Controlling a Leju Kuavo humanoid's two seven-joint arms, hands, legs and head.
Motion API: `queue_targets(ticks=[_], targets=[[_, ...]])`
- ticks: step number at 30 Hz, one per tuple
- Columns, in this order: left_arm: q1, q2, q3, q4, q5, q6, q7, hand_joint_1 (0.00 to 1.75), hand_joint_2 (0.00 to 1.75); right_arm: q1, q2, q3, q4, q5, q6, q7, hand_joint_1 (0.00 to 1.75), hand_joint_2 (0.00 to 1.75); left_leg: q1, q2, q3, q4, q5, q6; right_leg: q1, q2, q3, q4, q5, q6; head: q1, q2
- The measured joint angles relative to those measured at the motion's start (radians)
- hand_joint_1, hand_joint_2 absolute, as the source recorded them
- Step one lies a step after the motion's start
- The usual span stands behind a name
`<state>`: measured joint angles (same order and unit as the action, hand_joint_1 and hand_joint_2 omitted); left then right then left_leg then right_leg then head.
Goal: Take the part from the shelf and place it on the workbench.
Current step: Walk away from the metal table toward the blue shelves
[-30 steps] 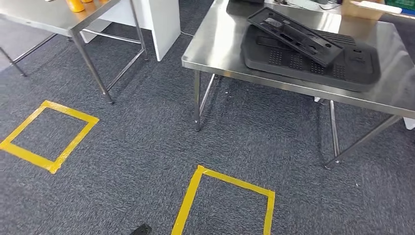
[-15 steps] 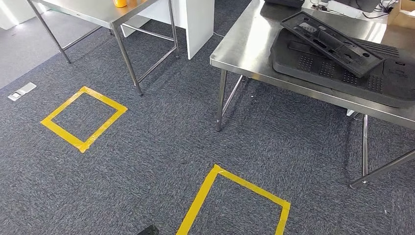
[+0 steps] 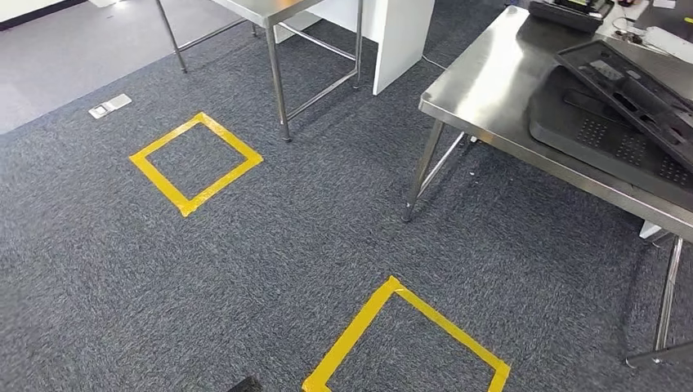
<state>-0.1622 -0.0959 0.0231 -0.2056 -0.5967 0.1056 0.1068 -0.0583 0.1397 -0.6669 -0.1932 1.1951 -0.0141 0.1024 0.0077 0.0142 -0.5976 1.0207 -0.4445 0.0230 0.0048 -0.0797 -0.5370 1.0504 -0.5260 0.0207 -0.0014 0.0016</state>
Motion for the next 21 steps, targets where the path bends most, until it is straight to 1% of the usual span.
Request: queue_targets(ticks=[1, 2, 3, 4, 5, 6, 7, 8, 9, 10, 11, 12, 13, 14, 15, 16, 17, 18, 19, 20, 21], targets=[[-0.001, -0.001, 0.000, 0.000, 0.000, 0.000, 0.000, 0.00, 0.00, 0.002, 0.000, 0.000, 0.000, 0.000, 0.000, 0.000, 0.00, 0.00, 0.002, -0.013, -0.004, 0.000, 0.004, 0.005, -0.004, 0.038, -0.028, 0.058, -0.029, -0.001, 0.002, 0.000], [-0.002, -0.003, 0.000, 0.000, 0.000, 0.000, -0.001, 0.00, 0.00, 0.003, 0.000, 0.000, 0.000, 0.000, 0.000, 0.000, 0.00, 0.00, 0.003, -0.027, -0.009, 0.000, 0.007, 0.009, -0.006, 0.062, -0.062, 0.129, -0.060, -0.003, 0.004, 0.000], [-0.002, -0.004, 0.000, 0.000, 0.000, 0.000, -0.001, 0.00, 0.00, 0.004, 0.000, 0.000, 0.001, 0.000, 0.000, 0.000, 0.00, 0.00, 0.002, -0.042, -0.014, 0.000, 0.010, 0.011, -0.007, 0.071, -0.093, 0.195, -0.084, -0.004, 0.004, 0.000], [-0.001, -0.004, 0.000, 0.000, 0.000, 0.001, -0.001, 0.00, 0.00, 0.005, 0.000, 0.000, 0.001, 0.000, 0.000, 0.000, 0.00, 0.00, 0.002, -0.057, -0.017, 0.000, 0.013, 0.011, -0.008, 0.074, -0.113, 0.235, -0.094, 0.000, 0.004, 0.000], [0.000, -0.004, 0.000, 0.000, 0.000, 0.001, -0.001, 0.00, 0.00, 0.006, 0.000, 0.000, 0.001, 0.000, 0.000, 0.000, 0.00, 0.00, 0.002, -0.073, -0.019, 0.000, 0.015, 0.010, -0.008, 0.076, -0.114, 0.235, -0.087, 0.006, 0.004, 0.000], [0.001, -0.005, 0.000, 0.000, 0.000, 0.002, -0.001, 0.00, 0.00, 0.006, 0.000, 0.000, 0.001, -0.001, 0.000, 0.000, 0.00, 0.00, 0.002, -0.088, -0.020, 0.000, 0.018, 0.008, -0.009, 0.080, -0.094, 0.192, -0.064, 0.014, 0.004, 0.000], [0.002, -0.005, 0.000, 0.000, 0.000, 0.002, -0.001, 0.00, 0.00, 0.005, 0.000, 0.000, 0.001, -0.001, 0.000, 0.000, 0.00, 0.00, 0.003, -0.103, -0.021, 0.000, 0.021, 0.005, -0.011, 0.092, -0.060, 0.121, -0.034, 0.021, 0.004, 0.000], [0.002, -0.005, 0.000, 0.000, 0.000, 0.003, -0.001, 0.00, 0.00, 0.005, 0.000, 0.000, 0.001, -0.001, 0.000, 0.001, 0.00, 0.00, 0.002, -0.117, -0.022, 0.001, 0.024, 0.000, -0.012, 0.112, -0.024, 0.047, -0.008, 0.024, 0.004, 0.000], [0.002, -0.006, 0.000, 0.000, 0.001, 0.004, -0.001, 0.00, 0.00, 0.005, 0.000, 0.000, 0.001, -0.001, -0.001, 0.000, 0.00, 0.00, 0.000, -0.129, -0.023, 0.001, 0.027, -0.004, -0.012, 0.128, 0.002, -0.009, 0.012, 0.023, 0.004, 0.000], [0.002, -0.006, 0.000, 0.000, 0.001, 0.005, 0.000, 0.00, 0.00, 0.004, -0.001, 0.000, 0.001, -0.001, -0.001, 0.000, 0.00, 0.00, -0.002, -0.138, -0.025, 0.001, 0.029, -0.010, -0.011, 0.138, 0.015, -0.040, 0.022, 0.017, 0.004, 0.000], [0.003, -0.006, 0.000, 0.000, 0.001, 0.006, 0.000, 0.00, 0.00, 0.003, -0.001, 0.000, 0.001, -0.001, -0.002, 0.000, 0.00, 0.00, -0.002, -0.147, -0.027, 0.000, 0.033, -0.016, -0.008, 0.139, 0.018, -0.049, 0.025, 0.010, 0.004, 0.000], [0.005, -0.006, 0.000, 0.000, 0.002, 0.006, 0.000, 0.00, 0.00, 0.002, -0.002, 0.000, 0.001, -0.001, -0.002, 0.000, 0.00, 0.00, -0.002, -0.155, -0.030, -0.003, 0.037, -0.022, -0.006, 0.128, 0.020, -0.050, 0.029, 0.002, 0.003, 0.000], [0.007, -0.006, 0.001, 0.001, 0.002, 0.006, 0.000, 0.00, 0.00, 0.000, -0.002, 0.000, 0.001, -0.001, -0.003, 0.000, 0.00, 0.00, 0.000, -0.151, -0.033, -0.001, 0.038, -0.027, -0.008, 0.117, 0.021, -0.052, 0.034, -0.005, 0.003, 0.000], [0.010, -0.005, 0.001, 0.001, 0.002, 0.007, 0.001, 0.00, 0.00, 0.000, -0.002, 0.000, 0.001, -0.001, -0.003, 0.000, 0.00, 0.00, 0.000, -0.131, -0.040, 0.010, 0.030, -0.030, -0.009, 0.106, 0.023, -0.055, 0.038, -0.013, 0.002, 0.000], [0.011, -0.005, 0.001, 0.002, 0.002, 0.007, 0.002, 0.00, 0.00, 0.001, -0.002, 0.000, 0.001, -0.001, -0.003, 0.000, 0.00, 0.00, -0.001, -0.102, -0.055, 0.039, 0.009, -0.033, -0.012, 0.093, 0.025, -0.057, 0.042, -0.020, -0.001, 0.000], [0.012, -0.005, 0.001, 0.002, 0.001, 0.008, 0.002, 0.00, 0.00, 0.004, -0.002, 0.001, 0.001, -0.002, -0.003, 0.000, 0.00, 0.00, -0.001, -0.067, -0.077, 0.091, -0.025, -0.035, -0.013, 0.079, 0.024, -0.059, 0.045, -0.025, -0.003, 0.000], [0.012, -0.006, 0.001, 0.002, 0.001, 0.009, 0.002, 0.00, 0.00, 0.007, -0.001, 0.000, 0.001, -0.002, -0.003, -0.001, 0.00, 0.00, -0.001, -0.041, -0.105, 0.156, -0.063, -0.039, -0.011, 0.065, 0.023, -0.059, 0.045, -0.028, -0.006, 0.000], [0.012, -0.006, 0.001, 0.002, 0.000, 0.009, 0.001, 0.00, 0.00, 0.009, -0.001, 0.000, 0.001, -0.002, -0.003, -0.001, 0.00, 0.00, 0.001, -0.028, -0.133, 0.223, -0.096, -0.042, -0.009, 0.050, 0.022, -0.059, 0.044, -0.028, -0.008, 0.000], [0.013, -0.007, 0.001, 0.002, 0.002, 0.010, 0.003, 0.00, 0.00, 0.011, -0.002, 0.000, 0.001, -0.002, -0.004, -0.001, 0.00, 0.00, 0.003, -0.022, -0.151, 0.270, -0.113, -0.046, -0.008, 0.034, 0.022, -0.059, 0.044, -0.029, -0.007, 0.000], [0.015, -0.007, 0.002, 0.002, 0.007, 0.010, 0.012, 0.00, 0.00, 0.011, -0.002, 0.000, 0.001, -0.002, -0.004, 0.000, 0.00, 0.00, 0.005, -0.018, -0.152, 0.282, -0.111, -0.048, -0.008, 0.020, 0.021, -0.058, 0.044, -0.029, -0.008, 0.000], [0.017, -0.007, 0.005, 0.002, 0.016, 0.010, 0.024, 0.00, 0.00, 0.011, -0.001, 0.000, 0.001, -0.002, -0.004, 0.000, 0.00, 0.00, 0.006, -0.012, -0.132, 0.255, -0.093, -0.049, -0.008, 0.006, 0.022, -0.058, 0.044, -0.028, -0.008, 0.000]])
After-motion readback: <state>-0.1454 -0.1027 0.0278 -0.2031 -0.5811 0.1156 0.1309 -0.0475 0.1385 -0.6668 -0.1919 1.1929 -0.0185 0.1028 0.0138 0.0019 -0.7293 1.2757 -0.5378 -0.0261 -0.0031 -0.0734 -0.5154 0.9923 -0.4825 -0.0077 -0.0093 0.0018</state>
